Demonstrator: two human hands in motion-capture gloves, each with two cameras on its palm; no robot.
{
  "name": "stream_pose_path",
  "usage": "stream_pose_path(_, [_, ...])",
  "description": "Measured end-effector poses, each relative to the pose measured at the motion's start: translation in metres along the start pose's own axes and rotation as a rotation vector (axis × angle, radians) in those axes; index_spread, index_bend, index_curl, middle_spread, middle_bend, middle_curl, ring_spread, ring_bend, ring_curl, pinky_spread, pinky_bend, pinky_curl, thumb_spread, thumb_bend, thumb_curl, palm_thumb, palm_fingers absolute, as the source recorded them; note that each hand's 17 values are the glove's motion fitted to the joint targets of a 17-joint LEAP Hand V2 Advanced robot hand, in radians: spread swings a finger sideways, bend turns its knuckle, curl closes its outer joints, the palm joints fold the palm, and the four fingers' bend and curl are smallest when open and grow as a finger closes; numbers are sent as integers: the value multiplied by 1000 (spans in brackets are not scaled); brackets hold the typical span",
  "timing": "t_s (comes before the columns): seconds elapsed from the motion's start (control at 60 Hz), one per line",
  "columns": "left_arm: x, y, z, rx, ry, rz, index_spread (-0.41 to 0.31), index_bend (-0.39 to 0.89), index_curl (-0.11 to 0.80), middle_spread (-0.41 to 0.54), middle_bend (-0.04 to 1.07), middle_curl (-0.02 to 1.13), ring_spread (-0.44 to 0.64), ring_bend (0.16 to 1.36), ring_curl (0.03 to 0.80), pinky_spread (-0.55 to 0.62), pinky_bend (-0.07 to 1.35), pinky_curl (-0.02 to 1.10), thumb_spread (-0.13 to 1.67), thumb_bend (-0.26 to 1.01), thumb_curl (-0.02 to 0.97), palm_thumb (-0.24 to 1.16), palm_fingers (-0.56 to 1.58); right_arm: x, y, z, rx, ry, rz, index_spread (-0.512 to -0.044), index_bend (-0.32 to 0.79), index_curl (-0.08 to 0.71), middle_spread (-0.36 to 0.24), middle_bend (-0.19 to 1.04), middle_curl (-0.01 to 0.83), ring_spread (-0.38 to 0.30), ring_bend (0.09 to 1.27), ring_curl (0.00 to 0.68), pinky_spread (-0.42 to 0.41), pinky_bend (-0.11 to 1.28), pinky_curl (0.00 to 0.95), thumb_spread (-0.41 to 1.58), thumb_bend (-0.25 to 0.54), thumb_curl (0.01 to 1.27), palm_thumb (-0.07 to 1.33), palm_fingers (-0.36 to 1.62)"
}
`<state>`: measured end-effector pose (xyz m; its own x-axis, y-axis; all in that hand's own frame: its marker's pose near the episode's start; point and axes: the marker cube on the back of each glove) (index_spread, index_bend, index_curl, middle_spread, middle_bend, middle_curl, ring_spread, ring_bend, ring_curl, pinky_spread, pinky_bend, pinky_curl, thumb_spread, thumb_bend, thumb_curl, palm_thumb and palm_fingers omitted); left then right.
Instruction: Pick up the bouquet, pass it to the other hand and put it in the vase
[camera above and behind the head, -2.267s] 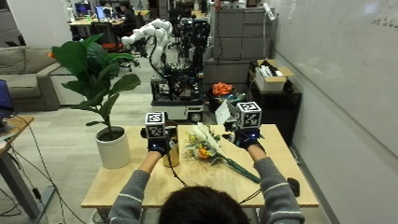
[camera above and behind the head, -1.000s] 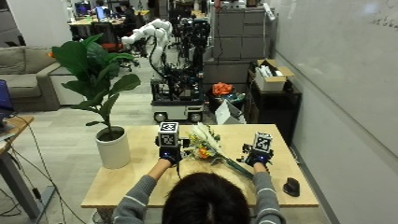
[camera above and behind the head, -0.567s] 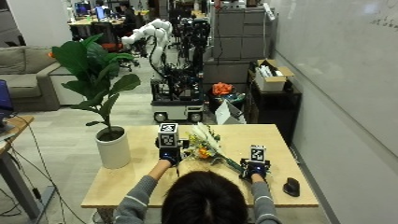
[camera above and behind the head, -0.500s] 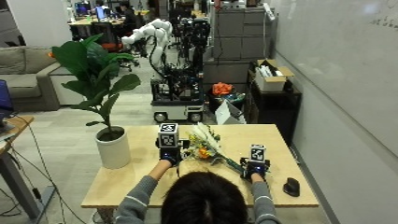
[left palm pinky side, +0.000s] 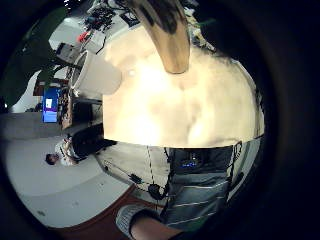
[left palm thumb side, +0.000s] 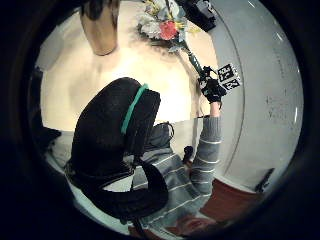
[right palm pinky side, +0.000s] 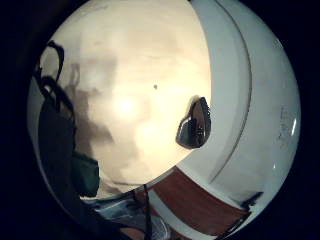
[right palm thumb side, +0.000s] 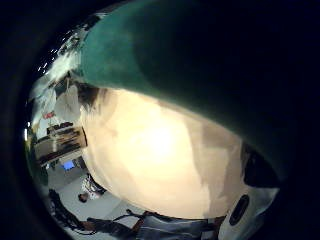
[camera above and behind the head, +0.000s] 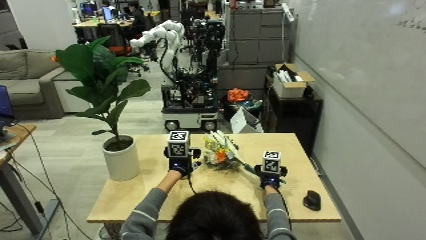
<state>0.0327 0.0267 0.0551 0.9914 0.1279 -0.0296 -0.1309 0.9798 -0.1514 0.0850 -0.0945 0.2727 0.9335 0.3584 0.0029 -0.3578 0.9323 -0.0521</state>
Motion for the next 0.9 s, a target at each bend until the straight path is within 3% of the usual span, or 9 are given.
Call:
stream_pose_path(0.083, [0, -1, -4, 4, 18, -9, -13, 142, 291, 137, 183, 363, 218, 536, 302, 258, 360, 368, 1154, -19, 269, 176, 312, -5, -25, -22, 400, -38, 73, -222, 163, 368, -161, 554, 560, -210, 839, 511, -277, 673, 421, 1127, 118, 415, 1052, 1456])
stream_pose_path(0.167, [-4, -5, -6, -7, 6, -27, -17, 140, 292, 133, 185, 363, 218, 534, 302, 258, 358, 368, 1156, -19, 270, 177, 313, 4, -10, -32, 442, -43, 195, -222, 319, 430, -157, 696, 616, -201, 896, 546, -258, 671, 447, 1079, -21, 366, 882, 1526])
stream_pose_path(0.283, [-1, -5, -25, 26, 18, -29, -20, 140, 293, 131, 188, 365, 218, 529, 301, 258, 352, 367, 1160, -18, 270, 179, 318, 6, -26, -61, 665, -289, 229, -214, 489, 513, -149, 793, 656, -190, 948, 573, -244, 705, 476, 1064, -26, 348, 846, 1488])
stream_pose_path(0.35, [1, 0, -37, 20, 65, -23, -21, 139, 294, 130, 187, 365, 218, 527, 302, 258, 350, 368, 1161, -18, 270, 179, 319, -2, -16, -68, 595, -493, 194, -208, 555, 550, -144, 824, 668, -187, 978, 587, -239, 724, 491, 1068, -18, 342, 848, 1463])
stream_pose_path(0.467, [-1, -48, -30, 60, 177, -36, -22, 147, 297, 122, 198, 370, 211, 521, 300, 250, 336, 365, 1167, -14, 271, 194, 348, -19, 9, -83, 421, -818, 82, -202, 640, 598, -139, 867, 684, -180, 1011, 600, -226, 755, 514, 1093, 1, 339, 873, 1430])
stream_pose_path(0.583, [21, -49, -48, 99, 366, 4, -31, 158, 308, 104, 196, 374, 198, 501, 296, 237, 314, 359, 1174, -13, 273, 212, 391, -54, 12, -117, 332, -1346, -240, -193, 681, 630, -136, 894, 691, -174, 1035, 608, -223, 783, 532, 1104, 77, 401, 1047, 1404])
stream_pose_path(0.683, [51, -38, -71, 143, 604, 55, -31, 170, 320, 89, 191, 378, 186, 481, 294, 222, 288, 356, 1181, -14, 276, 229, 423, -58, 35, -128, 288, -1246, 111, -191, 702, 648, -129, 910, 694, -172, 1050, 611, -221, 797, 542, 1093, 77, 443, 1082, 1389])
stream_pose_path(0.8, [91, -66, -76, 203, 961, 154, -31, 162, 332, 82, 182, 378, 179, 463, 295, 207, 272, 356, 1138, -18, 289, 249, 442, -94, 52, -160, 458, -1421, -126, -189, 721, 664, -124, 924, 694, -167, 1059, 612, -220, 803, 549, 1081, 68, 491, 1101, 1381])
stream_pose_path(0.9, [130, -61, -89, 215, 1080, 159, -19, 142, 329, 80, 185, 380, 170, 461, 299, 200, 267, 358, 1092, -13, 307, 294, 437, -119, 43, -147, 373, -1498, -11, -185, 727, 675, -123, 940, 695, -164, 1065, 612, -210, 806, 553, 1075, 64, 530, 1117, 1377])
